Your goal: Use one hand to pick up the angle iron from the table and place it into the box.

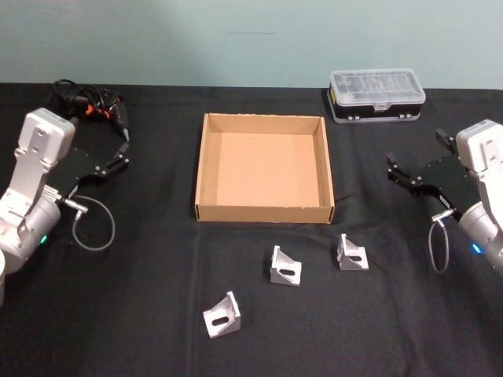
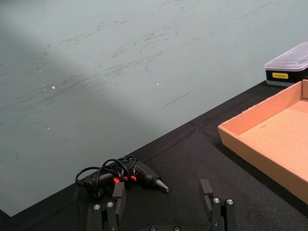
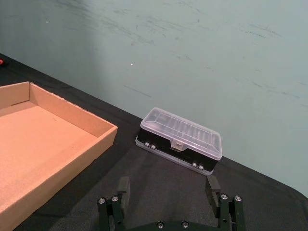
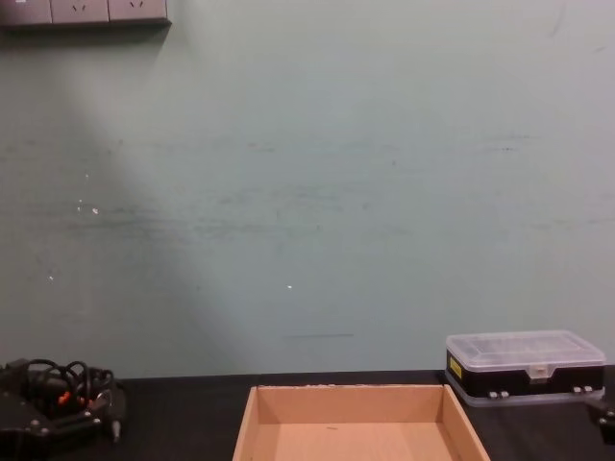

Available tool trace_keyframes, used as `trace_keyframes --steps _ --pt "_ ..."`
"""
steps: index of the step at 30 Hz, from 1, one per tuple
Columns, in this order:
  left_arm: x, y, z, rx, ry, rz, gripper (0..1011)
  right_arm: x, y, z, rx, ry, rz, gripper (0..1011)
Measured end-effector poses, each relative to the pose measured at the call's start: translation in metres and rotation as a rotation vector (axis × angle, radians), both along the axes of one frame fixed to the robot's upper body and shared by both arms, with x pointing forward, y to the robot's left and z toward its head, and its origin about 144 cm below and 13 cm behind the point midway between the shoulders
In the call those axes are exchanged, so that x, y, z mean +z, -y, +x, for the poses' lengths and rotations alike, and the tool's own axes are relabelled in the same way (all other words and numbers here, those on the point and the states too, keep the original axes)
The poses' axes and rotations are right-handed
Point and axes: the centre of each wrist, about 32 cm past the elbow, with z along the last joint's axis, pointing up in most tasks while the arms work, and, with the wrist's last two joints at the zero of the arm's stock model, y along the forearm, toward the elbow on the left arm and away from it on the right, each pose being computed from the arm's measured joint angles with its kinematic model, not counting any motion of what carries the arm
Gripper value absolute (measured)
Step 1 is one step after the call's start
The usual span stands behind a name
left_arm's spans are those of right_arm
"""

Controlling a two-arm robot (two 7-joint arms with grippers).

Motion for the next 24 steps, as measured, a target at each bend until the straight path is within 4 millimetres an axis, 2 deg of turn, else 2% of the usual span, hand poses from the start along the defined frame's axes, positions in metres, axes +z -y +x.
trace_keyframes --steps 24 --pt "0.0000 0.0000 0.0000 0.000 0.000 0.000 1000 0.0000 0.0000 0.0000 0.000 0.000 0.000 1000"
